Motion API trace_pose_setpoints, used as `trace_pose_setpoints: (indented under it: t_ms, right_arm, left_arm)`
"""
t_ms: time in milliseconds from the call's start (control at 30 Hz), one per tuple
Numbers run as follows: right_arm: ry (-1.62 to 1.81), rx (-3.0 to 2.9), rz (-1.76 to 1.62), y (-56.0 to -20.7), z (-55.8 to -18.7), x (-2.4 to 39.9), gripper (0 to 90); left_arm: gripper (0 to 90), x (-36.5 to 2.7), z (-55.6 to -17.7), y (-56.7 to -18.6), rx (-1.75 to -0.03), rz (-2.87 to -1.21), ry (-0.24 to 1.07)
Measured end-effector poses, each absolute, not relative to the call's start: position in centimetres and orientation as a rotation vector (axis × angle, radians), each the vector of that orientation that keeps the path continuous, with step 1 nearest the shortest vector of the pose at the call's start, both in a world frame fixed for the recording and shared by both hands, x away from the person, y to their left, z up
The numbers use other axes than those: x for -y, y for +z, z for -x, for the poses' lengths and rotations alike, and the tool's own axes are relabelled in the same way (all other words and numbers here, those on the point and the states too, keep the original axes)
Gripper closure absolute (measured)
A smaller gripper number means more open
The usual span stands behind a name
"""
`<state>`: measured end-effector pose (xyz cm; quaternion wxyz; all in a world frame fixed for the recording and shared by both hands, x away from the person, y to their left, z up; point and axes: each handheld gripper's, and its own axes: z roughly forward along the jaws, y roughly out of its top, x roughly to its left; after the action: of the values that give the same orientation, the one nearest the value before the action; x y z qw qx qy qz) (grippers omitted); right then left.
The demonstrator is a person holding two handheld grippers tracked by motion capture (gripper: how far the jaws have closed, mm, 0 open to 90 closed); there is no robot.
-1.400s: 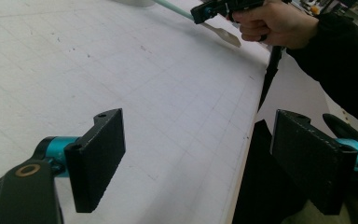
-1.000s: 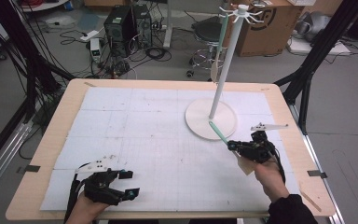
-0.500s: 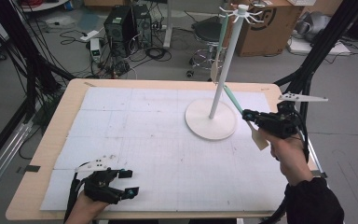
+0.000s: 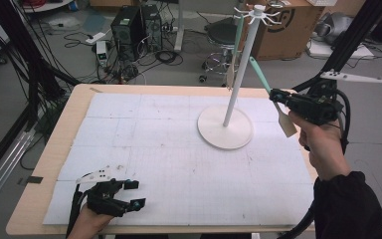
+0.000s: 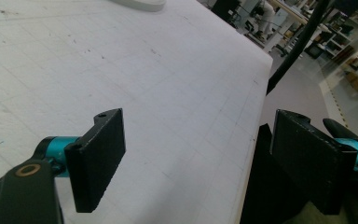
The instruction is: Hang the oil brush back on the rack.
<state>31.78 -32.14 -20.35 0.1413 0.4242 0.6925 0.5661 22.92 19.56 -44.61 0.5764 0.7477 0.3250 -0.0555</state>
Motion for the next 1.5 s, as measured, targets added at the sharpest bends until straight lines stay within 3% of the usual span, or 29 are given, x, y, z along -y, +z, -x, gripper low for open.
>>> trace_pose_setpoints:
  t_ms: [900, 1500]
  right_arm:
    - [1.723, -1.878, -1.171, -15.6, -31.8, 33.4, 82.9]
    - [1.692, -1.849, -1.195, -15.5, -32.7, 33.3, 82.8]
  left_arm:
    - [18.6, -20.1, -22.8, -44.7, -0.773, -1.740, -0.129]
    - [18.6, -20.1, -22.8, -44.6, -0.772, -1.734, -0.136]
